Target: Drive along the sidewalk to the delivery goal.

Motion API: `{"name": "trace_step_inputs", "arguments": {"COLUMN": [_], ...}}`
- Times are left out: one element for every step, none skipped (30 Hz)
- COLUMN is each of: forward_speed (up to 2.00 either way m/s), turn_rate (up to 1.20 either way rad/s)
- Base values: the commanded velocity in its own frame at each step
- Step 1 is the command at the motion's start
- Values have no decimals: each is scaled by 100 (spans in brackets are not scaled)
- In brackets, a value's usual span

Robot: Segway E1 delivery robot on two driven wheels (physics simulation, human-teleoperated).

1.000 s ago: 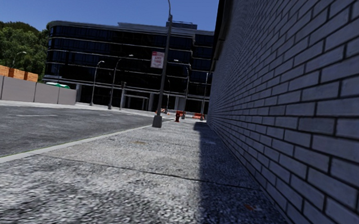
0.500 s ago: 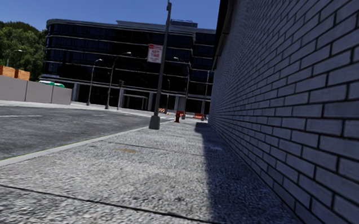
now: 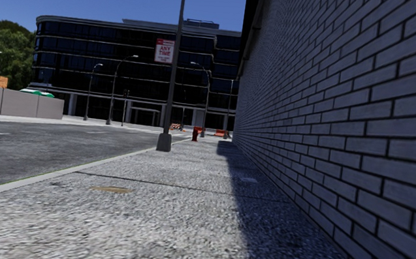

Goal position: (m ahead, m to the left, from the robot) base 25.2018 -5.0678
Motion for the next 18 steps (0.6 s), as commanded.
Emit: {"name": "trace_step_inputs", "arguments": {"forward_speed": [200,200,200,200,200,200,200,200,200,200,200,200,200,200,200,200,200,200], "turn_rate": [-27,-27,-27,-27,-27,-27,-27,-27,-27,-27,-27,-27,-27,-27,-27,-27,-27,-4]}}
